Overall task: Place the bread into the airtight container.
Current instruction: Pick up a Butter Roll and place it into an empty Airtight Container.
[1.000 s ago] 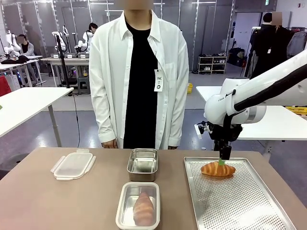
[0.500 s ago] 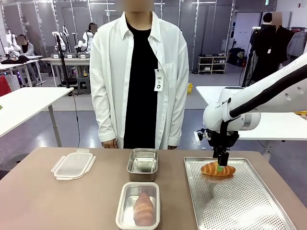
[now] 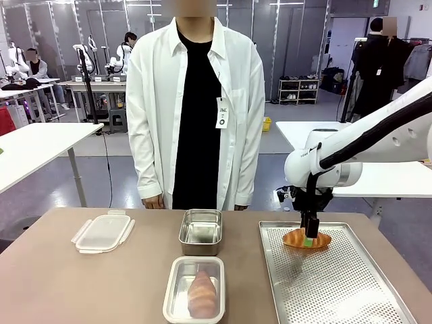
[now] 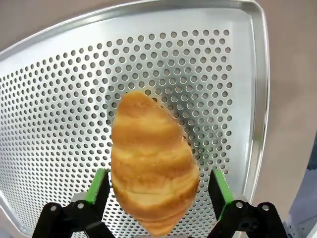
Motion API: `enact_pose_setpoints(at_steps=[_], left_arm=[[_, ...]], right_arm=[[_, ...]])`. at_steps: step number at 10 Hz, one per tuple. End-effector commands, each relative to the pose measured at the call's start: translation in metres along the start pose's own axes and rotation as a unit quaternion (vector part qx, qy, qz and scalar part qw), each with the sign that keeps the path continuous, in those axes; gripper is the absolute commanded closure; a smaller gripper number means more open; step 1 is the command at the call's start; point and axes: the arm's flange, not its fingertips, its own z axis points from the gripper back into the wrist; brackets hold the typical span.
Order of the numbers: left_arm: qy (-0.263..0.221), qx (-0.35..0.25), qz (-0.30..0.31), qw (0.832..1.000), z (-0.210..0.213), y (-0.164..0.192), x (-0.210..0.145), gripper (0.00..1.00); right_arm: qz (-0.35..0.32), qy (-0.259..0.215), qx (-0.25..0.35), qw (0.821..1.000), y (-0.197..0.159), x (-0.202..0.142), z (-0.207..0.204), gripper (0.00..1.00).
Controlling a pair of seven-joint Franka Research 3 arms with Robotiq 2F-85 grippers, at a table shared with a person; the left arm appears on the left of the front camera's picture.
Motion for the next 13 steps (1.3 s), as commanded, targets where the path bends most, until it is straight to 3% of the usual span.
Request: enact_pose_setpoints(at_steps=[1, 5, 6, 10, 13], left_arm=[[-0.001, -0.004, -0.009, 1.000, 0.001, 0.001, 0.000, 0.00], [-0.001, -0.004, -0.009, 1.000, 0.001, 0.001, 0.000, 0.00], [-0.001, -0.004, -0.009, 1.000, 0.001, 0.001, 0.000, 0.00], [-0.001, -0.004, -0.009, 1.000, 0.001, 0.001, 0.000, 0.00], [-0.001, -0.004, -0.009, 1.000, 0.001, 0.001, 0.000, 0.00]], right_arm=[[-0.004, 0.011, -0.002, 1.000, -0.007, 0.006, -0.001, 0.10], [-0.003, 0.016, 0.007, 1.000, -0.004, 0.003, 0.001, 0.50], [-0.009, 0.025, 0.009, 1.000, 0.000, 0.004, 0.011, 0.56], [-0.018, 0.003, 0.012, 1.000, 0.008, 0.006, 0.066, 0.56], [-0.027, -0.012, -0.012, 0.999, 0.025, 0.034, 0.111, 0.56]])
